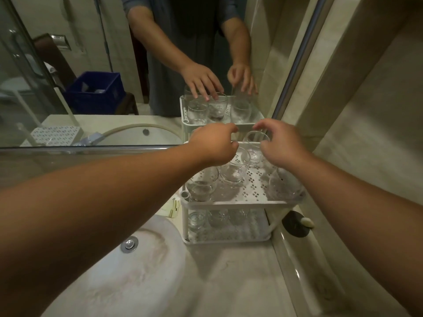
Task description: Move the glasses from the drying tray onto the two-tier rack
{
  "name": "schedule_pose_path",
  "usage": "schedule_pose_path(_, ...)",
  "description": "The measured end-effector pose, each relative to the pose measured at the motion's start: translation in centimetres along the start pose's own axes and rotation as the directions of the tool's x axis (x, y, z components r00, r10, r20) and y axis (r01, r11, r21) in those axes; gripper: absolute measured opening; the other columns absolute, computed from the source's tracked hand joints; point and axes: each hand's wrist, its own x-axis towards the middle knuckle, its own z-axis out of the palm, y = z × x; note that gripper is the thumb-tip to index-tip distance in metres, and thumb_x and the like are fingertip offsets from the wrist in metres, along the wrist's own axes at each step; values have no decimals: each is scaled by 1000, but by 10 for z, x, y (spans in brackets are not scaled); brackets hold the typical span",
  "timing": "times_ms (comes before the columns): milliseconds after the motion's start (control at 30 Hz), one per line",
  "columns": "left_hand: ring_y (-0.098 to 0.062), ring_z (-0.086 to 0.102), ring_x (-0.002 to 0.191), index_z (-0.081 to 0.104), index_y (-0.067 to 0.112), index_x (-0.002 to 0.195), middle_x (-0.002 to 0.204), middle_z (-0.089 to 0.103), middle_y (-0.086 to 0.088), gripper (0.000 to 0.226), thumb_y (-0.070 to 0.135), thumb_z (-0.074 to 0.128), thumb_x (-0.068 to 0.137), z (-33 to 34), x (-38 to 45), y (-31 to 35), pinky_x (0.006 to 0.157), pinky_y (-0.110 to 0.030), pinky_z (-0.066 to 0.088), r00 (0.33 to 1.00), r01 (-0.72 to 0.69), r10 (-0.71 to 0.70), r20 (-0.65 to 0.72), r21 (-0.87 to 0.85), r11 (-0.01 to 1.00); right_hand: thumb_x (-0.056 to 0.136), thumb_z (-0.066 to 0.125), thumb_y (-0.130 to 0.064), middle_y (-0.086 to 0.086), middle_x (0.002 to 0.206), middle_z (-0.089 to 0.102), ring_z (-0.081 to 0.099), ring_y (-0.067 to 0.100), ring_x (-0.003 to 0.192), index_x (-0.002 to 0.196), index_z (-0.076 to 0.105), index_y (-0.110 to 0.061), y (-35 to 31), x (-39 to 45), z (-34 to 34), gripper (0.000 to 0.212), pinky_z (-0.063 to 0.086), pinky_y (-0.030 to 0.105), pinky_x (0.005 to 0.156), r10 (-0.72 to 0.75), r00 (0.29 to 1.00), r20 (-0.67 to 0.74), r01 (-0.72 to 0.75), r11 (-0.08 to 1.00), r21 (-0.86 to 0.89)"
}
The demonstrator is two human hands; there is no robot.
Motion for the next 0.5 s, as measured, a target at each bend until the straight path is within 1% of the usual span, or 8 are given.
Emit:
schedule_pose_path(67,-26,56,123,51,24,141,137,60,-4,46,37,46,97,-1,6,4,101,-44,48,999,16,-16,28,-11,1000,85,59,-3,-1,122,60,61,14,68,125,58,-35,14,8,-1,51,44,23,51,48,999,21,-47,997,-61)
schedule_pose_path(167,-26,52,130,51,23,142,143,57,-5,49,36,36,98,3,13,12,105,-44,44,994,11,-8,108,-24,1000,82,59,-6,5,135,55,63,16,80,141,46,-31,29,13,1,65,48,25,57,114,983,144,-103,991,-86)
schedule_pose_path(233,-25,46,136,48,24,145,148,52,-4,52,38,30,97,5,16,17,110,-47,39,982,-14,14,190,1,1000,82,61,-8,7,143,49,64,14,76,146,39,-31,32,13,3,72,51,26,56,115,974,195,-98,991,-94)
schedule_pose_path(300,-25,41,140,45,28,147,152,47,-2,54,40,26,97,6,21,22,112,-50,35,967,-29,17,254,44,999,83,65,-13,9,146,46,64,12,73,149,35,-30,36,15,5,75,49,23,58,102,972,214,-79,991,-112)
schedule_pose_path(367,-25,39,141,44,31,147,154,45,1,55,42,25,97,7,25,26,111,-51,34,956,-23,0,293,76,997,84,69,-20,10,147,46,65,16,85,151,34,-26,38,19,7,76,47,24,68,95,973,209,-66,988,-141)
schedule_pose_path(433,-27,43,137,53,32,137,147,51,1,53,43,25,94,7,28,29,108,-53,36,949,-15,-15,316,94,995,84,71,-27,9,146,48,62,21,101,151,35,-22,39,23,8,77,44,25,75,99,974,206,-65,984,-165)
schedule_pose_path(467,-28,48,131,60,33,124,137,58,0,48,44,25,92,7,29,31,105,-54,38,947,-13,-20,320,99,995,83,73,-29,8,145,49,61,22,106,150,37,-20,39,25,8,77,44,26,76,104,975,199,-70,983,-170)
schedule_pose_path(500,-28,52,124,61,33,107,124,62,-1,41,45,25,91,7,31,32,102,-56,39,947,-11,-24,320,107,994,82,75,-32,8,143,51,60,23,111,148,40,-18,39,28,7,76,44,26,79,107,976,188,-72,981,-181)
